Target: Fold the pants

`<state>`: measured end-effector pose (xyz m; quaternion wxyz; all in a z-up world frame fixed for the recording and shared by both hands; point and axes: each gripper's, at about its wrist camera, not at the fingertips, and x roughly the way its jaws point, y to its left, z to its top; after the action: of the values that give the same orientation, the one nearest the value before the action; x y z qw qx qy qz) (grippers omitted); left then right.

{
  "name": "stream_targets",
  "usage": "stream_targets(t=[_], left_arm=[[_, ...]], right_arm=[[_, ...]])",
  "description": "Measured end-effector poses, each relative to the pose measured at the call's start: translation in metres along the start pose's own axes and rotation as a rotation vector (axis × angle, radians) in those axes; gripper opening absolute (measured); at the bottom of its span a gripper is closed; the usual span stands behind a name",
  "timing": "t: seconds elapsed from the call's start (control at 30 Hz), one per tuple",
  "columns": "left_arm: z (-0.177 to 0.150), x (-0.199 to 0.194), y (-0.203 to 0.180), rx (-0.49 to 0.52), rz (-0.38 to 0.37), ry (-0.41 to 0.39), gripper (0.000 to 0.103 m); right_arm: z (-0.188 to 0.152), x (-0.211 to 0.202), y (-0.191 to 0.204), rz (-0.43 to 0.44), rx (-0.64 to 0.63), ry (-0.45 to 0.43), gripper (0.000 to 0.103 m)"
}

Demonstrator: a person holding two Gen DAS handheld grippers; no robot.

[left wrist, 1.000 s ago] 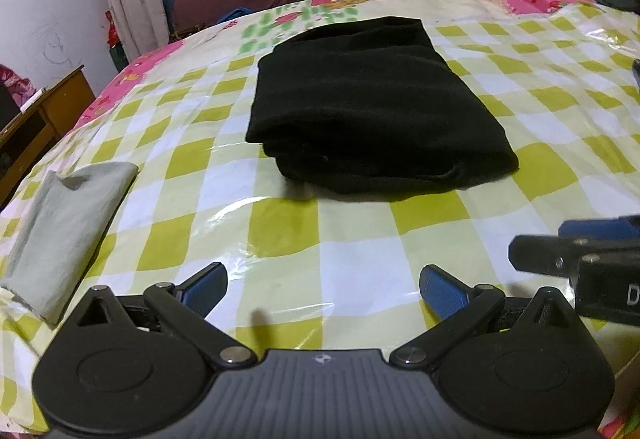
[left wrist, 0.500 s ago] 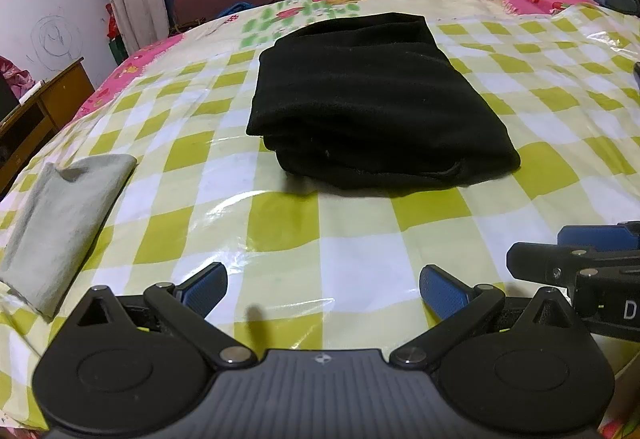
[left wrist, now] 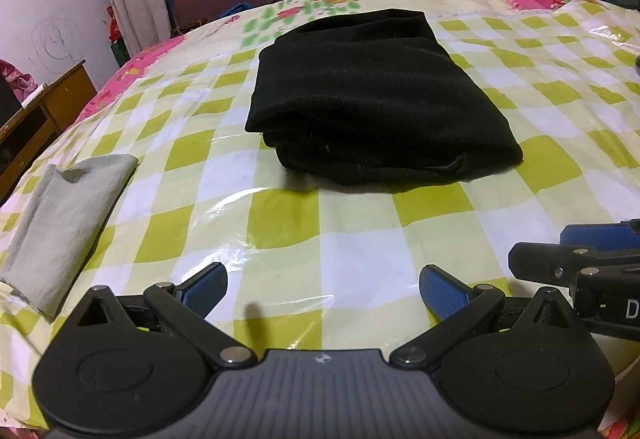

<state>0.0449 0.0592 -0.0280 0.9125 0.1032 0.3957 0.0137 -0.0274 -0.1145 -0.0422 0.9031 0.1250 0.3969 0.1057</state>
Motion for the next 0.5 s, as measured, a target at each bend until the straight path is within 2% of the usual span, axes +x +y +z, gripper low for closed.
stream_targets(t=[0.5], left_arm=[[-0.0004, 0.0011, -0.0007, 0.005, 0.005, 0.006, 0.103]], right_arm=[[-0.0016, 0.0017, 0.0, 0.002, 0.001, 0.008, 0.051]])
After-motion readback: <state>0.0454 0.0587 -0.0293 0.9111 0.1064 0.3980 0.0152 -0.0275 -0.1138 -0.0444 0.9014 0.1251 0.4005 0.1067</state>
